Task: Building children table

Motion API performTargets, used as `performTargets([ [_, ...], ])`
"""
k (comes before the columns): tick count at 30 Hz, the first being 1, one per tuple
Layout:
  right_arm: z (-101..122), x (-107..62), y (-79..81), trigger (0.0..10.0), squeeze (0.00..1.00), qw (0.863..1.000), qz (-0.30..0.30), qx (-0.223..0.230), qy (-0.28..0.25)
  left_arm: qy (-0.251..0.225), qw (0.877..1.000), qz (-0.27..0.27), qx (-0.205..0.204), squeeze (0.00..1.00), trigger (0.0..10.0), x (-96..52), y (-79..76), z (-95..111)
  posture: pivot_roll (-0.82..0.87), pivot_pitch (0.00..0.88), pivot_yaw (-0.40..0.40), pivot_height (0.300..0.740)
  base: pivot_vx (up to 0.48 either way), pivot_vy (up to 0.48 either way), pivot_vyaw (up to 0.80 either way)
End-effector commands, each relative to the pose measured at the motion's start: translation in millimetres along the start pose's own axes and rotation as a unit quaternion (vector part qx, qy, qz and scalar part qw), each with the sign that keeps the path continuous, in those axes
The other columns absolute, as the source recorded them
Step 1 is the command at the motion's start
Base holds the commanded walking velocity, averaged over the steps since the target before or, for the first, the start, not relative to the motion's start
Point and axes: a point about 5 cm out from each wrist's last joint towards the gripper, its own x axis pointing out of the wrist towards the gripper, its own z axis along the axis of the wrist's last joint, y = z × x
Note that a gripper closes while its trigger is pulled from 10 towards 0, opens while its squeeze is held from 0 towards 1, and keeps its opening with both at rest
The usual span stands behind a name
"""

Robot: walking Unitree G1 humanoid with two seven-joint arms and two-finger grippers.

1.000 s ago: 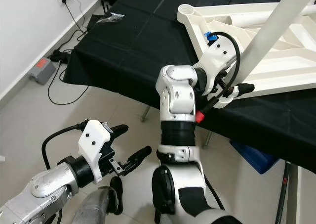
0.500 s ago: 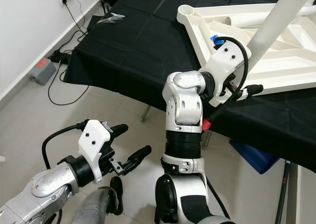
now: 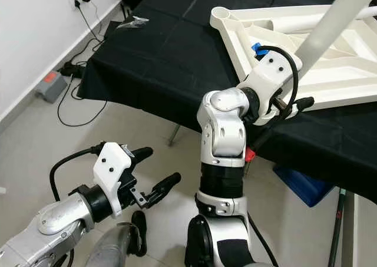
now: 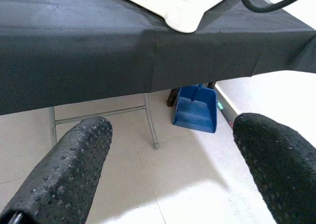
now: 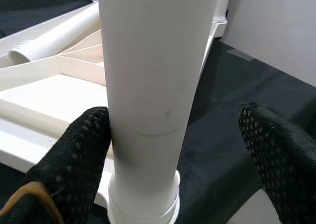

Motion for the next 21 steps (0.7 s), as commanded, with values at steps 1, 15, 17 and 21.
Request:
performTargets([
  [1,-14,-11.5,0.3,10.0,0.00,0.999,0.026,-0.002,0.028,0.010,1.000,0.001,-0.007,0.00,10.0,-0.4,-0.1,-5,0.19,0.309,-0.031,0.740,0.000,0.000,0.00],
  [15,-16,-14.4,-0.5,10.0,0.00,0.994,0.105,0.018,0.033,0.010,1.000,0.004,-0.005,0.00,10.0,-0.8,2.2,-5,0.19,0.314,-0.031,0.740,0.000,0.000,0.00],
  [17,-16,-13.8,-1.6,10.0,0.00,0.994,0.104,0.015,0.031,0.010,1.000,0.004,-0.005,0.00,10.0,-0.8,2.6,-5,0.19,0.314,-0.031,0.740,0.000,0.000,0.00],
  [21,-18,-12.4,-6.4,10.0,0.00,0.994,0.107,0.008,0.029,0.009,1.000,0.003,-0.005,0.00,10.0,-0.3,1.9,-5,0.18,0.316,-0.031,0.740,0.000,0.000,0.00],
])
